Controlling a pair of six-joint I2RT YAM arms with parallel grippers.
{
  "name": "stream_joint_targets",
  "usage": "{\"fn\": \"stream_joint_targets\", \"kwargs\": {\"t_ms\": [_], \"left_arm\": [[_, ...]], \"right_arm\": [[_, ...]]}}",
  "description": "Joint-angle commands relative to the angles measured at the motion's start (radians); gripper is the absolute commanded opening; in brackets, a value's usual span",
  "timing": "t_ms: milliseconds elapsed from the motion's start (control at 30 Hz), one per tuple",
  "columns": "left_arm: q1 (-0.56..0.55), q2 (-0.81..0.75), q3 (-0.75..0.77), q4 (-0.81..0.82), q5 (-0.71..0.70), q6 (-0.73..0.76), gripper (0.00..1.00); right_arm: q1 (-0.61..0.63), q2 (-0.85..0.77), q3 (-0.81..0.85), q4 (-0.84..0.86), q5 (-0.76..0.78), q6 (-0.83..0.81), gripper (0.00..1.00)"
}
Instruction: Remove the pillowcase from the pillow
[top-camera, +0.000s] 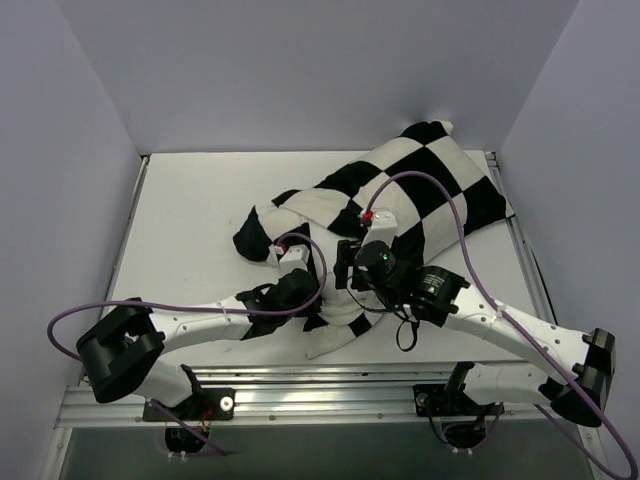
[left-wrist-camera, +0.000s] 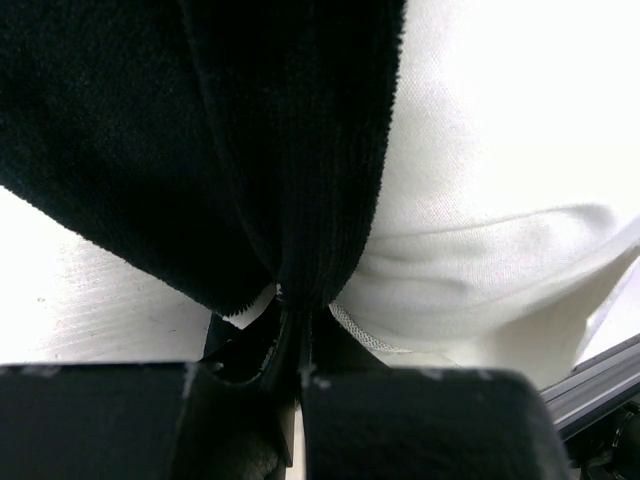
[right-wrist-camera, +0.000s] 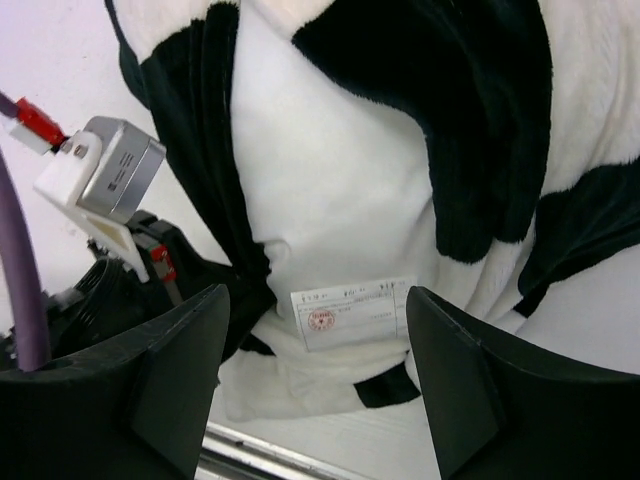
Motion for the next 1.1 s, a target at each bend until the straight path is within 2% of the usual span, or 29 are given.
{"fn": "stream_joint_targets", "kwargs": {"t_ms": [0,233,400,633,767,1067], "left_arm": [[-0.003,-0.021,-0.014,0.037,0.019,-0.006,0.03],[-0.006,-0.019,-0.015,0.043,0.021,-0.008,0.03],[-0.006,-0.028,-0.018,0.037,0.018,-0.017,0.03],[-0.006,-0.031,-0.027,0.042,0.018,-0.032,0.03],[-0.006,-0.028,-0.026,0.048,0.021,-0.034,0.03],[-0.009,-0.019,-0.029,0.06,0.038,-0.034,0.03]], "right_arm": [[0.003,0.085,0.029,0.048,0.093,-0.054,0.67],[0.0,0.203,0.003,0.189,0.136,-0.088,0.67],[-0.001,0.237,-0.058,0.148,0.156,-0.025,0.69],[0.0,0.185,-0.209,0.124,0.05,0.029,0.87],[0.002,0.166,-0.256,0.147,0.009,0.031,0.89],[0.0,0.29,-0.214,0.225,0.015,-0.015,0.91]]}}
